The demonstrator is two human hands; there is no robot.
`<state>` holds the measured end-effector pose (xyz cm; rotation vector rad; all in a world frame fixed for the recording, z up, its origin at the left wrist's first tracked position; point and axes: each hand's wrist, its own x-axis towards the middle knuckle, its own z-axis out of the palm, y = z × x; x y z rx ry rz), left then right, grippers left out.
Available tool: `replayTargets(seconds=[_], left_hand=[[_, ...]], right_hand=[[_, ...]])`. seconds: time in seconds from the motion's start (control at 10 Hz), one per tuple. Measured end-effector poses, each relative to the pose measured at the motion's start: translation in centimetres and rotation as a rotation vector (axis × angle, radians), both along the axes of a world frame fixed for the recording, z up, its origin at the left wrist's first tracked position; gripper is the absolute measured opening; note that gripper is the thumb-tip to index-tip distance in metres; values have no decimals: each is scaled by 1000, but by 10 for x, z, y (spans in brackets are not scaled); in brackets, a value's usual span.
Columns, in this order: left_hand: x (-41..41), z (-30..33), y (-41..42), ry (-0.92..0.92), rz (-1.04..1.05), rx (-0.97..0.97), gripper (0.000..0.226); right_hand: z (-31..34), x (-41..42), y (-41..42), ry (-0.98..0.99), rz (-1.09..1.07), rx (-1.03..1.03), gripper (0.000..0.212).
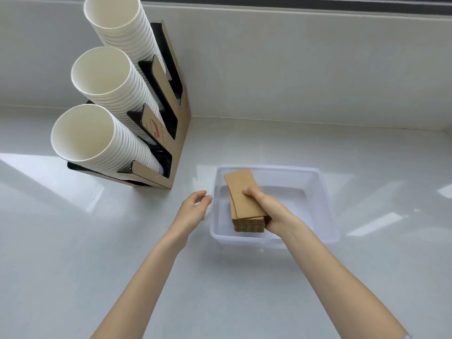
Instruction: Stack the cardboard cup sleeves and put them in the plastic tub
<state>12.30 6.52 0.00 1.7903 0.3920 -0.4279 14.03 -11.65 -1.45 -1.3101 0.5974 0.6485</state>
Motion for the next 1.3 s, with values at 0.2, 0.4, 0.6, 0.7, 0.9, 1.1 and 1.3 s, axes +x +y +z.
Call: replayTargets(seconds=[0.2, 0.4, 0.6, 0.7, 0.9, 1.1, 1.3], left_hand=[[-7, -7, -6, 13, 2, -88, 32], [-8, -4, -8, 32, 9, -158, 26], [-10, -3, -5, 31, -34, -160, 26], [-11, -2, -6, 26, -33, -147, 28], [-11, -2, -7, 13, -8, -141, 31], [-10, -3, -3, 9, -46, -136, 29], [-1, 5, -1, -13, -169, 116, 44]], right_hand=[[-11, 4, 21, 43, 26, -92, 64], [-13, 4, 24, 22, 134, -213, 75], [-10, 0, 15, -1, 207, -362, 80], [-10, -1, 19, -3, 204, -304, 74], [-13, -4, 40, -58, 281, -336, 70], [-7, -4, 33, -96, 332, -314, 61], [12, -13, 19, -143, 379, -461, 69]])
